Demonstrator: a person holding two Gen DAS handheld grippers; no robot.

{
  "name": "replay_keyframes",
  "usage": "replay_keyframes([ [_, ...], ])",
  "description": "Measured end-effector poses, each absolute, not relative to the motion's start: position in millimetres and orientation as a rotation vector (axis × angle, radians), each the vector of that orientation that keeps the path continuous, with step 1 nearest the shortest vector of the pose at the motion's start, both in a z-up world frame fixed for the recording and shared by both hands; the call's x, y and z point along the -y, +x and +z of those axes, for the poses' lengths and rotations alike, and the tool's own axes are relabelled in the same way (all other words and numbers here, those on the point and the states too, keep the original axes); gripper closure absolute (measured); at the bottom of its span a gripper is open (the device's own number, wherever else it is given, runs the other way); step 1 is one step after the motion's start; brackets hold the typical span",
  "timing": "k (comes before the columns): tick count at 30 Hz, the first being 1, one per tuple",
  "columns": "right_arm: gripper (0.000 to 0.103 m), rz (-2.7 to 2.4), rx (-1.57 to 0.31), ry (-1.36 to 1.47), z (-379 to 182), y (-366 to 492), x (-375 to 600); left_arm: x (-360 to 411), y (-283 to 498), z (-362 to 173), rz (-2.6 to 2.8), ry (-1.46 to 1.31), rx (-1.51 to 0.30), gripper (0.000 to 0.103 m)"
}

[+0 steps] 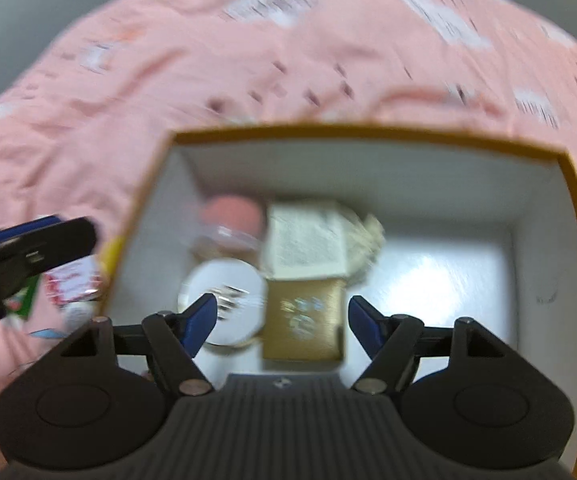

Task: Organize rigid objects
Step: 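Move both grippers back toward the items left on the bed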

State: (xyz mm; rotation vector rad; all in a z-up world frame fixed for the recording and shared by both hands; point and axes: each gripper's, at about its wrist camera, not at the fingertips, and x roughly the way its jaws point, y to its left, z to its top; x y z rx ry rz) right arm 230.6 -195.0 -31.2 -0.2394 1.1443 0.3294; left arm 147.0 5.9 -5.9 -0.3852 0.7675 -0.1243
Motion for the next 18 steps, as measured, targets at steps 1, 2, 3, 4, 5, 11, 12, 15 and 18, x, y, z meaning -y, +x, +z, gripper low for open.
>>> replay_keyframes([
  [1, 0.031, 0.357, -1.109, -0.256, -25.8, 223.6, 191.0, -6.1, 143.7, -2.5, -0.124, -0.376, -0.751, 0.051],
  [2, 0.031, 0.384, -1.065, -0.274, -19.9, 215.6, 186.0, -6.0, 140.2, 0.7, -0.118, -0.36, -0.737, 0.051],
  [3, 0.031, 0.411, -1.028, -0.287, -15.2, 210.2, 180.9, -5.4, 137.0, 4.0, -0.106, -0.334, -0.726, 0.051],
  [4, 0.031, 0.439, -0.998, -0.295, -11.0, 203.7, 177.2, -5.7, 133.0, 6.8, -0.093, -0.314, -0.714, 0.051],
  [5, 0.031, 0.47, -0.975, -0.3, -7.5, 197.7, 173.2, -7.2, 129.5, 8.9, -0.085, -0.307, -0.701, 0.051],
  [11, 0.031, 0.602, -0.876, -0.4, -3.6, 173.3, 147.3, -21.3, 107.9, 16.9, -0.022, -0.266, -0.611, 0.045],
  [12, 0.031, 0.626, -0.85, -0.405, -3.6, 171.4, 144.1, -23.9, 105.1, 16.5, -0.011, -0.256, -0.601, 0.045],
  [15, 0.028, 0.698, -0.774, -0.428, -2.3, 161.7, 136.5, -30.3, 97.3, 11.5, 0.016, -0.224, -0.572, 0.043],
  [18, 0.028, 0.756, -0.771, -0.453, -4.1, 158.2, 125.0, -38.1, 93.2, 4.1, 0.054, -0.195, -0.59, 0.043],
])
